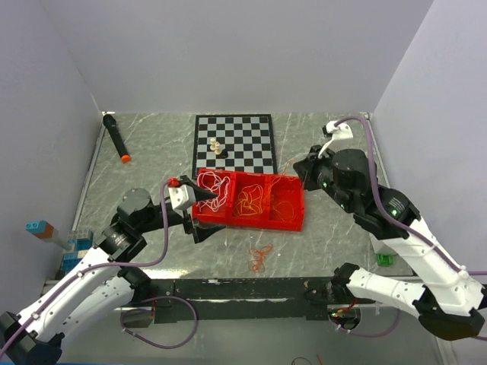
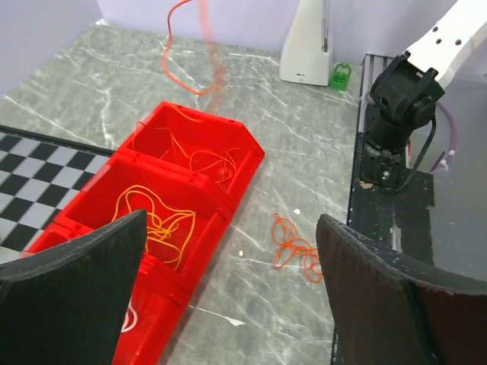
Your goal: Untangle the cables
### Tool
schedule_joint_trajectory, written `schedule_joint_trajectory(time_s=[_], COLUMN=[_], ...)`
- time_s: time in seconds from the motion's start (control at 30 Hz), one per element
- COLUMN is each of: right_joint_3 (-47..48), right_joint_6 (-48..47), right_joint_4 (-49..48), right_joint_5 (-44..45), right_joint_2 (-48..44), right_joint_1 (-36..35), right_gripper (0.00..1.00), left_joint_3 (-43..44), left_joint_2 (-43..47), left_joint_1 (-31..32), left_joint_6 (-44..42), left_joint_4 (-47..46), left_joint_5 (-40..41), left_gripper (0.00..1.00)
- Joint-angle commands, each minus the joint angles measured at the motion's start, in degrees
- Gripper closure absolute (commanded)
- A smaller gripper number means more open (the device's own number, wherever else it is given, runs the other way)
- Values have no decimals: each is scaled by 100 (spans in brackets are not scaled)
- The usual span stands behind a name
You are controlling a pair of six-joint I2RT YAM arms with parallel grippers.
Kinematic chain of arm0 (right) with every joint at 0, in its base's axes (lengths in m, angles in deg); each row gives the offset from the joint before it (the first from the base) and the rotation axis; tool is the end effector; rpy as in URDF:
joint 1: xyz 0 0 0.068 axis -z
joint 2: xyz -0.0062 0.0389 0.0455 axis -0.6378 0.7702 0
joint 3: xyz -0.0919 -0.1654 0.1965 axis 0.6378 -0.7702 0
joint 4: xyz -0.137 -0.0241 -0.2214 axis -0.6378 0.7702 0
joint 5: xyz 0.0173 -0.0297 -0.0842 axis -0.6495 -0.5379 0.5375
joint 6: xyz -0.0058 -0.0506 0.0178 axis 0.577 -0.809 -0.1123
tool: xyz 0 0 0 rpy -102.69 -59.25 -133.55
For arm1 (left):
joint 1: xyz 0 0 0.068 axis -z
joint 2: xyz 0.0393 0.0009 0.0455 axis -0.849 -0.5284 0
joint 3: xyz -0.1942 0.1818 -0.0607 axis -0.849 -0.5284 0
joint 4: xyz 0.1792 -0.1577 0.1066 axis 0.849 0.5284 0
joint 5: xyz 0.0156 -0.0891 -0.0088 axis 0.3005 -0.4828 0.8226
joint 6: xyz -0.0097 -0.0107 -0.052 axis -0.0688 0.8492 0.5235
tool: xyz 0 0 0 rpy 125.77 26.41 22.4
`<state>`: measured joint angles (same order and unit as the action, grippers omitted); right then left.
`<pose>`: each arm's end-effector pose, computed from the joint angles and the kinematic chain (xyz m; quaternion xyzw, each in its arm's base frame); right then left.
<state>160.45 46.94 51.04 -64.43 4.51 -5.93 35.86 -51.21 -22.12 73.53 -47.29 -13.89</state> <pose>0.1221 0.1089 0.4435 -0.0879 0.7976 0.2092 0.5588 0.1192 -0.1129 0.3131 0.4201 0.5852 -0.4194 0.5524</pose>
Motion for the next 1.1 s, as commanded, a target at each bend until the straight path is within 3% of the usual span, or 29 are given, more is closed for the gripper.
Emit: schedule_joint_trajectory(time_s=[0.0, 0.23, 0.53, 0.77, 1.07], right_joint_3=[-329, -480, -102, 391, 224], right_joint_6=[-250, -338, -320, -382, -285], right_joint_4=[-273, -467, -19, 104, 113], right_joint_5=[-227, -192, 590, 240, 99], right_joint_2=[151, 486, 346, 99, 20], right_joint_1=[600, 979, 1146, 1339, 1392], right_gripper=[100, 100, 100, 100, 100], left_joint_3=[91, 232, 153, 171, 311], left_joint_2=[117, 249, 381, 407, 495], left_joint_1=[22, 5, -48, -92, -206], left_joint_6=[-376, -596, -667, -649, -772], left_joint_4=[15, 130, 130, 121, 385], left_joint_5=[-172, -84, -14, -40, 30], left_gripper=[4, 3, 3, 3, 3])
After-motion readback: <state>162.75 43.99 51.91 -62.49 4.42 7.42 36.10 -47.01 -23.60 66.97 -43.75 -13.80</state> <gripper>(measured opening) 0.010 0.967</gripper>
